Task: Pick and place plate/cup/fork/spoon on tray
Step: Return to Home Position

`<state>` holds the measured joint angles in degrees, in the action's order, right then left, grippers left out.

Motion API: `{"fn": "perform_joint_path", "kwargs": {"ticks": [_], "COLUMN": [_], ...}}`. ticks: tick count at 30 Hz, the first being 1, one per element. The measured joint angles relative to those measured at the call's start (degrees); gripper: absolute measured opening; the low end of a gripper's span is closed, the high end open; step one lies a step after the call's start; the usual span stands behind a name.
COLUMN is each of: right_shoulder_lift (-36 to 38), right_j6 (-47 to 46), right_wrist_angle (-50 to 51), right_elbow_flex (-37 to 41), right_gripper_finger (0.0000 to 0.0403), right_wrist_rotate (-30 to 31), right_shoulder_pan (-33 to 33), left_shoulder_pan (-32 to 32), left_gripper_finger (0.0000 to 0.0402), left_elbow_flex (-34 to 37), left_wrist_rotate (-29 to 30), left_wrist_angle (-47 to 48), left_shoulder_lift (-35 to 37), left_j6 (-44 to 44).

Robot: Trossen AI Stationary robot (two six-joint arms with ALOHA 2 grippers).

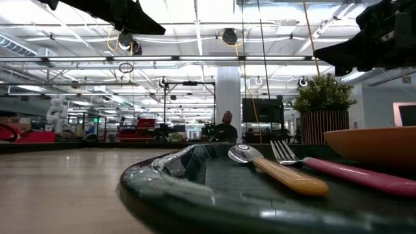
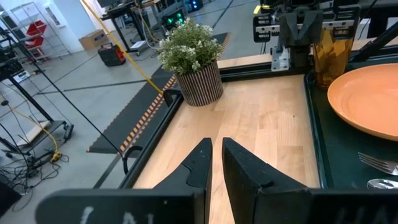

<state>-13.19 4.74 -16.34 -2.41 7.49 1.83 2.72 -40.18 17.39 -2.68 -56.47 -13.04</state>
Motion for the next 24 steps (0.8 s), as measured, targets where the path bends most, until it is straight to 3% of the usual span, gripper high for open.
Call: {"fn": "perform_joint_path", "kwargs": {"ticks": [16,24], "right_shoulder_lift": [12.86,13.11], "right_j6": [0.11,0.58], "right_wrist_angle": [9.95,11.05], "right_elbow_flex": [0.17,0.23], "right_gripper_finger": [0.0,0.0], "right_wrist_rotate": [-2.06,-3.13], "right_shoulder_pan": [-0.02,0.0], "left_shoulder_pan": [0.0,-0.01], "left_gripper_finger": [0.004,0.004], "left_elbow_flex": [0.0,0.0], "left_wrist_rotate": [0.0,0.0], "left_wrist_angle": [0.33,-0.45], "left_shoulder_lift": [0.0,0.0], "left_j6": [0.07,0.99]}}
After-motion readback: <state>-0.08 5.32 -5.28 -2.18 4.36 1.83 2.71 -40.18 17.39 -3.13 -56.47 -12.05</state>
